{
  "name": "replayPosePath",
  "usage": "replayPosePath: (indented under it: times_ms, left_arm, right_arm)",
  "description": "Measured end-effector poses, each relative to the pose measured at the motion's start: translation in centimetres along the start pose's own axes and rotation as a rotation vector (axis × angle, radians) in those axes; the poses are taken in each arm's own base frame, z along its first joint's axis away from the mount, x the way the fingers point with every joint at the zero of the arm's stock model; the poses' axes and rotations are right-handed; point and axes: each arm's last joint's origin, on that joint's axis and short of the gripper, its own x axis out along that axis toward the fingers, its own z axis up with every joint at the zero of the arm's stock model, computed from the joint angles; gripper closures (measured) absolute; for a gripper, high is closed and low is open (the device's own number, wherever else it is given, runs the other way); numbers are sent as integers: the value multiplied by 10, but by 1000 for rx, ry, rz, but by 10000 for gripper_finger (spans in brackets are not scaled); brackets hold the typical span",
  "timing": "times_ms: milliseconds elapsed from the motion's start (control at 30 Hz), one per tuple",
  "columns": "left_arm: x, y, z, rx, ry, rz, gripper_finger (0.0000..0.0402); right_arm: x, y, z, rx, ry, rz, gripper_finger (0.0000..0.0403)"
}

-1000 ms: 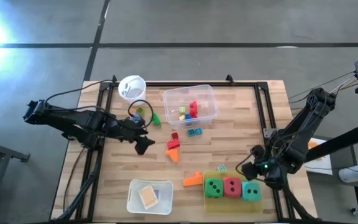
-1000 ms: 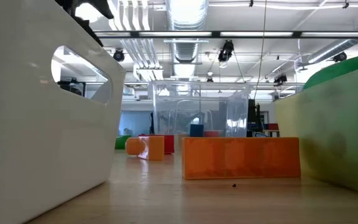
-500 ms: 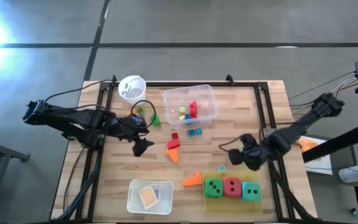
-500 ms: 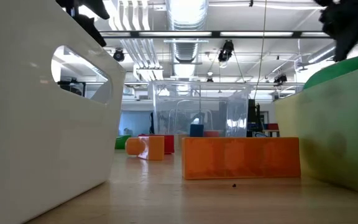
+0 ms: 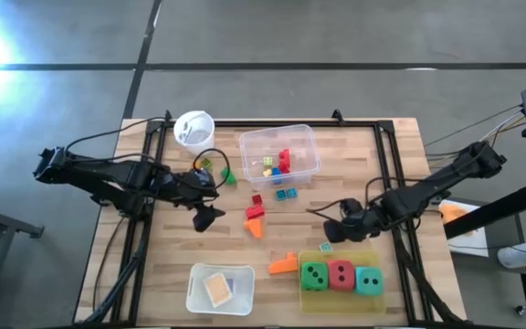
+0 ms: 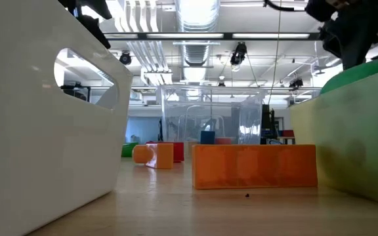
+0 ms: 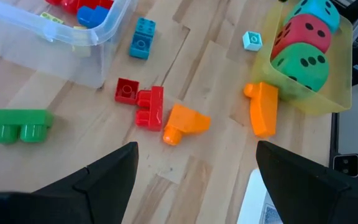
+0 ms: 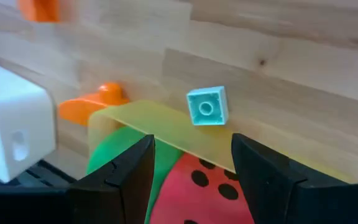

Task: Pick & Place Toys
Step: Put the light blue game piece into the transparent bin

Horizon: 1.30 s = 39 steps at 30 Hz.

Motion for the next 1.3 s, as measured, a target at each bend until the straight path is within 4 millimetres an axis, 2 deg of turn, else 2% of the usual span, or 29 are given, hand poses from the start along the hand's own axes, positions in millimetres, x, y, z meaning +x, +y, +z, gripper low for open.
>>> replayPosePath:
  times_ms: [300,467,933,1300]
  left_arm:
    - [0,0,-1,-8,12,-11,71]
    - [0,0,-1,-6,17,-7,71]
    - [0,1,-3,-3,36,1,71]
    - [0,1,-3,-4,35,1,71]
  right_arm:
    - [27,12,11,34,55,-101,197]
    - [35,15,17,47,48,-112,197]
    - [36,18,21,-59,37,-78,197]
    - [36,18,25,65,56,-88,196]
